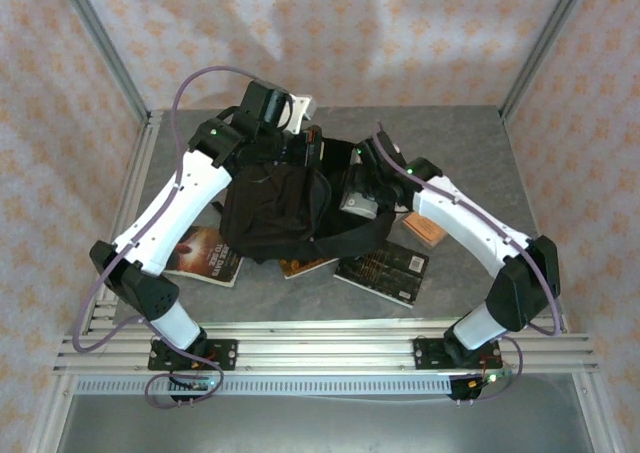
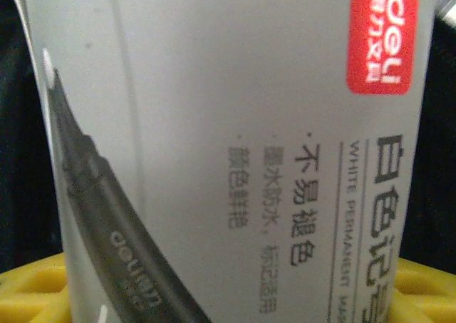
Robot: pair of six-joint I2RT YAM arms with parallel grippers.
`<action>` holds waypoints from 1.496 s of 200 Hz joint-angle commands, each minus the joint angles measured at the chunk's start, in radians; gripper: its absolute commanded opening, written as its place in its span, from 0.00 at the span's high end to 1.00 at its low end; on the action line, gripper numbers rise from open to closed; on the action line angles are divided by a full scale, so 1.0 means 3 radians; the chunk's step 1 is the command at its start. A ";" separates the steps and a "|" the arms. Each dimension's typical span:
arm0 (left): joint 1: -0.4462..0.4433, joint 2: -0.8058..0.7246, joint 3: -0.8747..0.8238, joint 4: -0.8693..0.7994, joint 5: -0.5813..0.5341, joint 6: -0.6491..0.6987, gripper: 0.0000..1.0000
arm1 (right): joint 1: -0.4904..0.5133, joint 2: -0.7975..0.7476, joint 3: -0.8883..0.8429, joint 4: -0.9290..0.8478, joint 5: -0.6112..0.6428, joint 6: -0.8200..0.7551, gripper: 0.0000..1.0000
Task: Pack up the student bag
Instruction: Place the pencil case in the student bag, then pick up the card holder from the center of the table.
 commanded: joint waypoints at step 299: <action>0.0609 -0.0556 -0.1142 0.0890 -0.0197 -0.0468 1.00 | 0.0227 -0.0409 -0.0254 0.0357 0.0521 -0.0245 0.00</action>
